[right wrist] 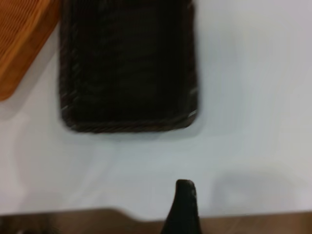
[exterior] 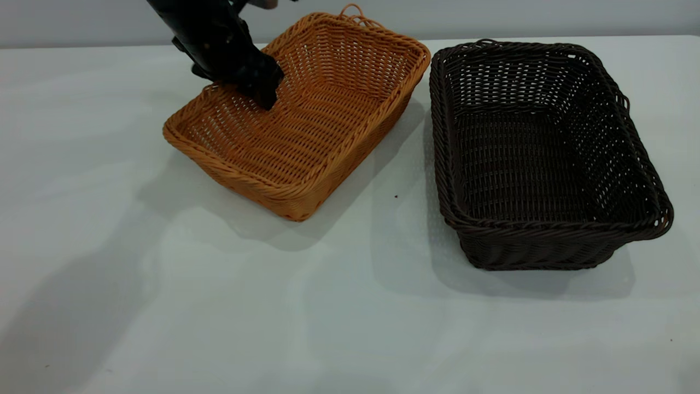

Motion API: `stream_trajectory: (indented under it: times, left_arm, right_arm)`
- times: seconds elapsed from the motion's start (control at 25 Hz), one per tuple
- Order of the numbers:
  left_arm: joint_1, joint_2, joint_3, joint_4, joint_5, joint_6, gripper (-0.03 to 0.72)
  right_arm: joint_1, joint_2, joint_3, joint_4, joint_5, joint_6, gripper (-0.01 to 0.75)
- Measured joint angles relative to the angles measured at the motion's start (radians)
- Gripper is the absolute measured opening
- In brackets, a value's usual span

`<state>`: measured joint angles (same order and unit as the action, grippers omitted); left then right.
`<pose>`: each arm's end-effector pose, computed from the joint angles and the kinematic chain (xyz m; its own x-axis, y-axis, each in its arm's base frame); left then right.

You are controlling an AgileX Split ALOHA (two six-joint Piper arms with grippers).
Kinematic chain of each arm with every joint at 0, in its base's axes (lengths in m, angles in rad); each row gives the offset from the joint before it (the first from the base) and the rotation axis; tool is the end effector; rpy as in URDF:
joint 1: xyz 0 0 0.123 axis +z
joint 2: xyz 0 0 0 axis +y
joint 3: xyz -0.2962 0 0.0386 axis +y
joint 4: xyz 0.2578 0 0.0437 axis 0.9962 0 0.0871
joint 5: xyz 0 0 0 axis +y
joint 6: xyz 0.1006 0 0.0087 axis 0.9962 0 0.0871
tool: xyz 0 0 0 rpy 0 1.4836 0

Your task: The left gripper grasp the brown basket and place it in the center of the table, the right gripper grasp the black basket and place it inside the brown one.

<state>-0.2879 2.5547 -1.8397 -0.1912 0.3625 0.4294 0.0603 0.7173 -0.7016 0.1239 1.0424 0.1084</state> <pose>0.5226 -0.1619 0.0349 -0.6946 0.4635 -0.5501 0.5070 0.8580 0.0828 0.1166 0.0178 0.3037 -0.8305 0.1195 -0.5441 0.0214 0.9828 0.1832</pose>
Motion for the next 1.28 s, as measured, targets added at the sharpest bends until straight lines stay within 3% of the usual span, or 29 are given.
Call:
stream_trajectory:
  times: [0.2, 0.4, 0.84, 1.16, 1.28]
  left_arm:
    - [-0.003, 0.000, -0.022, -0.009, 0.030, 0.002, 0.085]
    - [0.014, -0.054, -0.046, -0.018, 0.136, 0.000, 0.078]
    - [0.148, -0.230, -0.046, -0.051, 0.275, 0.001, 0.078]
    - [0.191, -0.257, -0.046, -0.072, 0.275, 0.004, 0.078]
    - [0.196, -0.257, -0.046, -0.076, 0.260, 0.018, 0.078]
  right_arm:
    - [0.000, 0.236, -0.011, 0.201, -0.061, -0.001, 0.572]
    - [0.000, 0.446, -0.011, 0.380, -0.095, -0.006, 0.572]
    - [0.000, 0.774, -0.016, 0.563, -0.132, -0.108, 0.572]
    - [0.002, 0.873, -0.019, 0.692, -0.159, -0.169, 0.572]
    - [0.035, 0.904, -0.019, 0.726, -0.184, -0.183, 0.572]
